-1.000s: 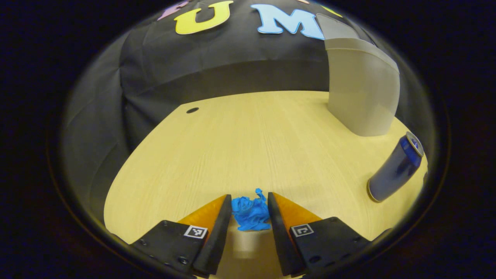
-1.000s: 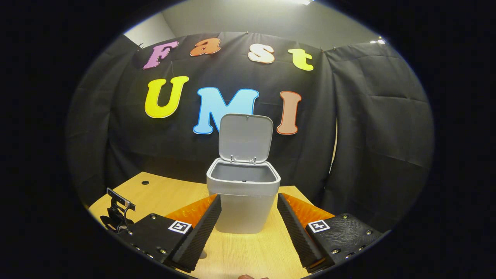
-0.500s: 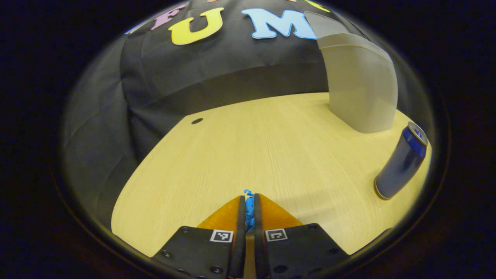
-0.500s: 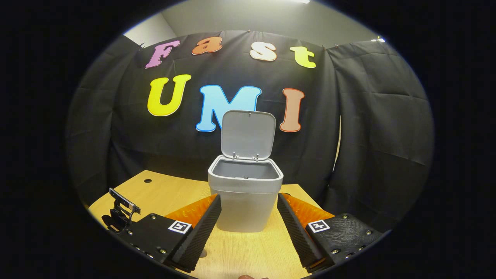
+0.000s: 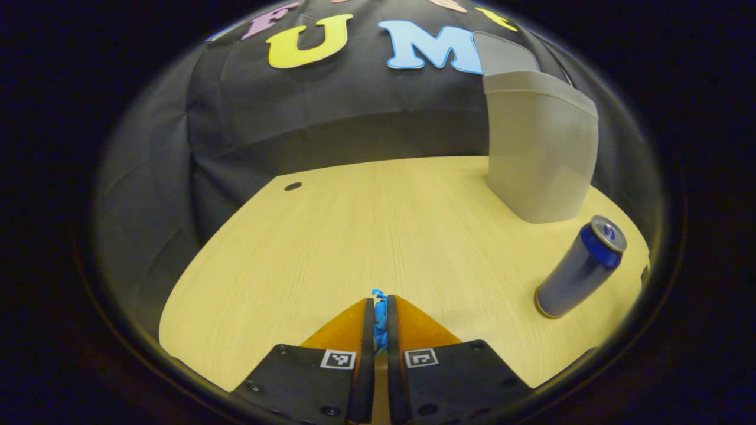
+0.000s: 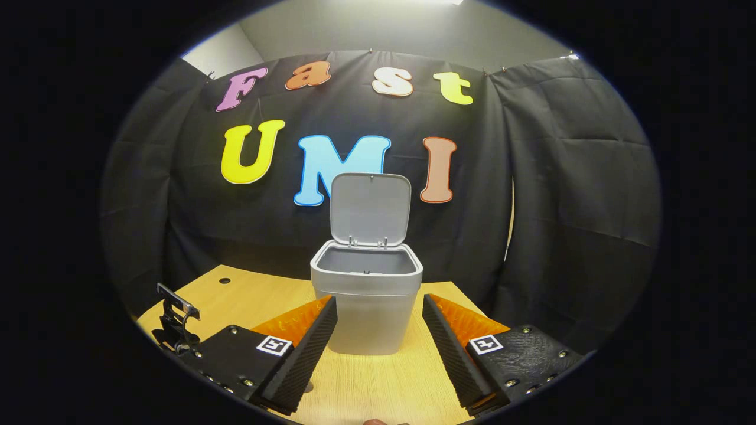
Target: Press the lid of the desktop garbage bin to open it, pick up the crumpled paper on the desktop and throw it into the bin, then pick up the pop can on the desktop and drop it into the bin, and finally close the garbage bin lid.
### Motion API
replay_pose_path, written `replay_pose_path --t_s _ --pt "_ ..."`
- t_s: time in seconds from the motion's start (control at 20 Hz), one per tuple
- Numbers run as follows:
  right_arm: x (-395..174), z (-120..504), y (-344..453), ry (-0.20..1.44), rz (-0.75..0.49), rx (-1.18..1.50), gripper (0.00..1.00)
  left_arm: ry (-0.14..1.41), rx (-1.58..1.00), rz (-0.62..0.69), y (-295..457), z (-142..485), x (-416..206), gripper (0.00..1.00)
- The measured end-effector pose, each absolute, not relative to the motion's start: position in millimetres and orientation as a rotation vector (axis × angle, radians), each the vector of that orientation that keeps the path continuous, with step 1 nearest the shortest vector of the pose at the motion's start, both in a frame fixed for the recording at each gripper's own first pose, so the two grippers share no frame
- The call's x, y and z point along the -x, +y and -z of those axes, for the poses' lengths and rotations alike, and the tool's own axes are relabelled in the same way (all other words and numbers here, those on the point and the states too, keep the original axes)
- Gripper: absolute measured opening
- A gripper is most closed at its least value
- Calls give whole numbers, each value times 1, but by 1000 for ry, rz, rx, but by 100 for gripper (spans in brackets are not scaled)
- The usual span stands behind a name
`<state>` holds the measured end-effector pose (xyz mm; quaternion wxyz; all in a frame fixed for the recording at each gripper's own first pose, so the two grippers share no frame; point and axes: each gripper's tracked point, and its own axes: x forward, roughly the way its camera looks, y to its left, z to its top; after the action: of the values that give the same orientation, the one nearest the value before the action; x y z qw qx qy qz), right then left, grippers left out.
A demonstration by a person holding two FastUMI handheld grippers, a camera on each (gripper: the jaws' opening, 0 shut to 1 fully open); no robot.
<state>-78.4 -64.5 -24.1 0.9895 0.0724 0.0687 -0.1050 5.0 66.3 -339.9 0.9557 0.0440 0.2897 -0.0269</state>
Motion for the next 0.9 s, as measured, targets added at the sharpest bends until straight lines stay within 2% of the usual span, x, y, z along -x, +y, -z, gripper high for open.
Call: replay_pose_path --t_s 0.4,0.45,0.65,0.9 --pt "84 36 -74 135 220 -156 94 477 -55 91 36 263 -7 16" --pt "84 37 -76 132 223 -156 94 454 -55 106 28 248 -11 14" --pt "87 39 -86 120 236 -163 94 362 -58 173 -16 192 -26 18" --pt "85 47 -97 113 238 -172 94 260 -79 251 -76 140 -51 16"
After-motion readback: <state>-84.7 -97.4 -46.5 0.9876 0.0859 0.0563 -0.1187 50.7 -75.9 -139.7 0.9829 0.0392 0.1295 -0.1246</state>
